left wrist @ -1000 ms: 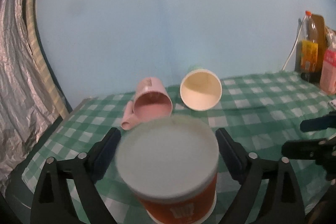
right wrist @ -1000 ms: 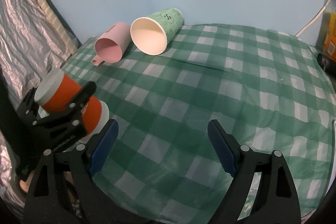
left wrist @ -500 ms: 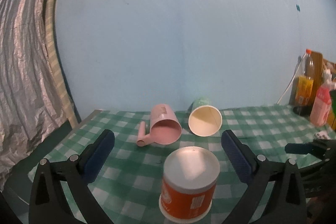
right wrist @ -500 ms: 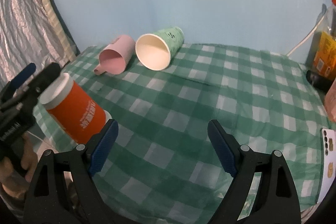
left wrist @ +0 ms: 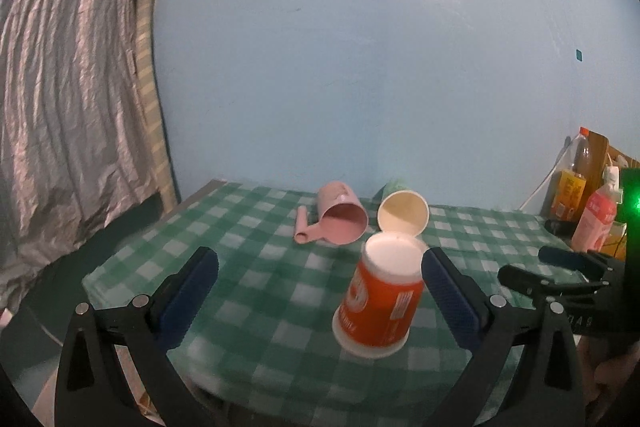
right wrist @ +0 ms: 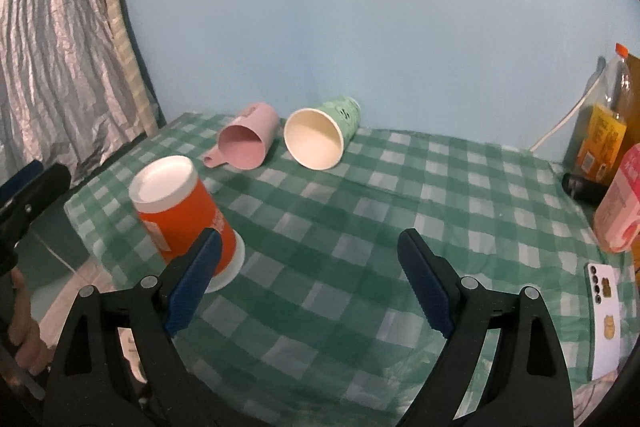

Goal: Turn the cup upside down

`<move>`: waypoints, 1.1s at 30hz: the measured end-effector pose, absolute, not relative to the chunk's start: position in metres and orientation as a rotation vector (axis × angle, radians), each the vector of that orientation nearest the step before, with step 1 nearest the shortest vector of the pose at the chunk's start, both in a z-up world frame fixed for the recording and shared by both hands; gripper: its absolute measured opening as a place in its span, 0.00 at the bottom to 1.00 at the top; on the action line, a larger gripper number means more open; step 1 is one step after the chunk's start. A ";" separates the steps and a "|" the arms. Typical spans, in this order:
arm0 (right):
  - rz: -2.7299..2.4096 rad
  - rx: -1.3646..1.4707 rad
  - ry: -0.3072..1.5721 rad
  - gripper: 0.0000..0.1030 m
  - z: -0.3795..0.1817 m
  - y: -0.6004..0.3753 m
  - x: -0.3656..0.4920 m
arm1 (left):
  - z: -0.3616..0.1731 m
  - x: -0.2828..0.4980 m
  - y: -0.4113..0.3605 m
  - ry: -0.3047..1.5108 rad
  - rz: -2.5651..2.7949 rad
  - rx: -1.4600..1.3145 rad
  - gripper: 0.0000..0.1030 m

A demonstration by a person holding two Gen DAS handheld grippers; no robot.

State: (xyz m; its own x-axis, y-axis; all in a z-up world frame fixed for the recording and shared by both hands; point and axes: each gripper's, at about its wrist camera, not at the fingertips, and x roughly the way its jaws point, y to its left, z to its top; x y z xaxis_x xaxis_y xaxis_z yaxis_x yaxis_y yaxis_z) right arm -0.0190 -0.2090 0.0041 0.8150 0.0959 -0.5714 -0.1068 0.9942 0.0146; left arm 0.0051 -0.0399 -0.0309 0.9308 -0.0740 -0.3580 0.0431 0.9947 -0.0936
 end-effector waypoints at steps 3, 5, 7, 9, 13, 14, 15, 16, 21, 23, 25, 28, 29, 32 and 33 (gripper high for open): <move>0.102 -0.033 0.580 0.86 0.008 -0.203 -0.028 | -0.034 -0.003 -0.031 0.375 -0.048 -0.124 1.00; 0.096 -0.037 0.559 0.86 0.012 -0.199 -0.033 | -0.037 -0.007 -0.028 0.380 -0.043 -0.131 1.00; 0.096 -0.041 0.545 0.87 0.014 -0.197 -0.037 | -0.038 -0.012 -0.028 0.372 -0.022 -0.118 1.00; 0.097 -0.044 0.527 0.87 0.017 -0.194 -0.042 | -0.038 -0.016 -0.029 0.363 0.002 -0.097 1.00; 0.094 -0.040 0.508 0.87 0.019 -0.192 -0.047 | -0.040 -0.022 -0.032 0.356 0.021 -0.061 1.00; 0.093 -0.035 0.505 0.87 0.019 -0.192 -0.048 | -0.040 -0.023 -0.032 0.355 0.023 -0.057 1.00; 0.091 -0.030 0.504 0.87 0.019 -0.193 -0.049 | -0.041 -0.024 -0.032 0.355 0.020 -0.053 1.00; 0.090 -0.024 0.503 0.87 0.019 -0.193 -0.049 | -0.041 -0.025 -0.033 0.353 0.017 -0.049 1.00; 0.081 -0.017 0.505 0.87 0.019 -0.193 -0.051 | -0.039 -0.028 -0.031 0.344 0.021 -0.062 1.00; 0.083 -0.018 0.504 0.87 0.019 -0.193 -0.052 | -0.038 -0.029 -0.031 0.347 0.019 -0.064 1.00; 0.078 -0.018 0.502 0.87 0.019 -0.193 -0.052 | -0.037 -0.030 -0.031 0.347 0.020 -0.059 1.00; 0.082 -0.023 0.500 0.87 0.019 -0.192 -0.052 | -0.037 -0.033 -0.030 0.344 0.022 -0.056 1.00; 0.082 -0.022 0.498 0.87 0.019 -0.192 -0.052 | -0.037 -0.034 -0.030 0.344 0.021 -0.054 1.00; 0.082 -0.024 0.500 0.87 0.019 -0.192 -0.052 | -0.038 -0.036 -0.030 0.355 0.023 -0.053 1.00; 0.082 -0.024 0.500 0.87 0.020 -0.192 -0.052 | -0.038 -0.036 -0.029 0.360 0.020 -0.055 1.00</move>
State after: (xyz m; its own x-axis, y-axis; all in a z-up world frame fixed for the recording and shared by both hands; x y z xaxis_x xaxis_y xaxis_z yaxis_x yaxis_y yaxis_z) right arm -0.0520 -0.1922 0.0196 0.8744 0.0729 -0.4796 -0.0844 0.9964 -0.0025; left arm -0.0363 -0.0288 -0.0383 0.9358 0.0096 -0.3523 -0.0293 0.9983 -0.0504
